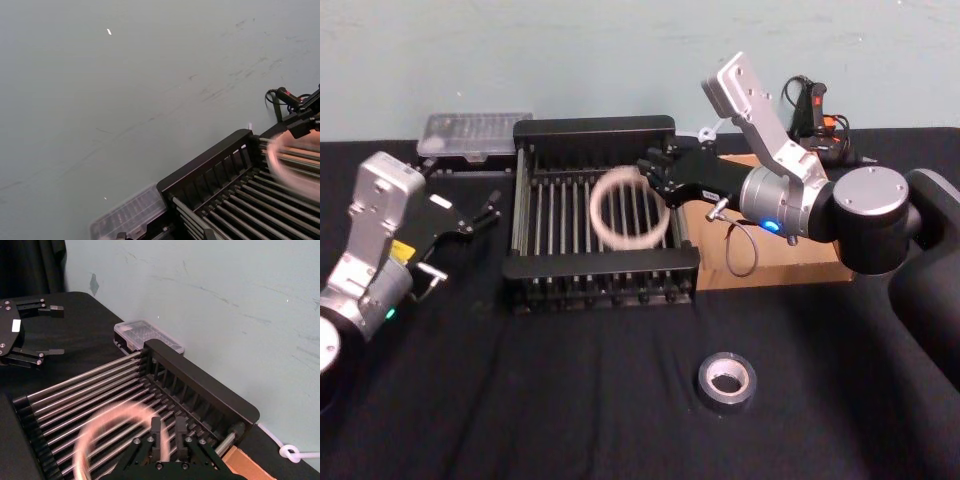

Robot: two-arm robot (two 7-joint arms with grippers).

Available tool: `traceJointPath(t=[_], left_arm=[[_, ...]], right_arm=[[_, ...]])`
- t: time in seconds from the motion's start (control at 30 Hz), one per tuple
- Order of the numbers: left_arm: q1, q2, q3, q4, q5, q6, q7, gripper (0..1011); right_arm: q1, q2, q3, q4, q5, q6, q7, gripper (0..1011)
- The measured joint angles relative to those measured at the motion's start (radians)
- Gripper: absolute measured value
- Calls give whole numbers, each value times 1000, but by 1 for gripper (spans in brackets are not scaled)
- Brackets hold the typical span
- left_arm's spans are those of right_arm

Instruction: Pick up the white tape and place it into the black box , Pick up the silver tape and place it into the brown box.

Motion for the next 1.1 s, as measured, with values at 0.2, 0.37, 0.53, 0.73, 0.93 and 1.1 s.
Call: traceJointPath(t=[0.2, 0.37, 0.53, 0.73, 0.93, 1.1], left_arm=[[0, 0, 0, 0, 0, 0, 0, 1002], [0, 0, 0, 0, 0, 0, 0, 1001], [0, 0, 0, 0, 0, 0, 0, 1001], [0, 0, 0, 0, 0, 0, 0, 1001], [0, 0, 0, 0, 0, 0, 0, 1001], [0, 0, 0, 0, 0, 0, 0, 1001]], right_arm=[[-1, 1, 0, -1, 0, 1, 0, 345], [-1, 1, 0, -1, 0, 1, 0, 528], [-1, 1, 0, -2, 1, 1, 0, 670], [-1, 1, 0, -2, 1, 1, 0, 824], [-1, 1, 0, -2, 1, 1, 0, 1000], [-1, 1, 0, -2, 2, 1, 0, 1002]])
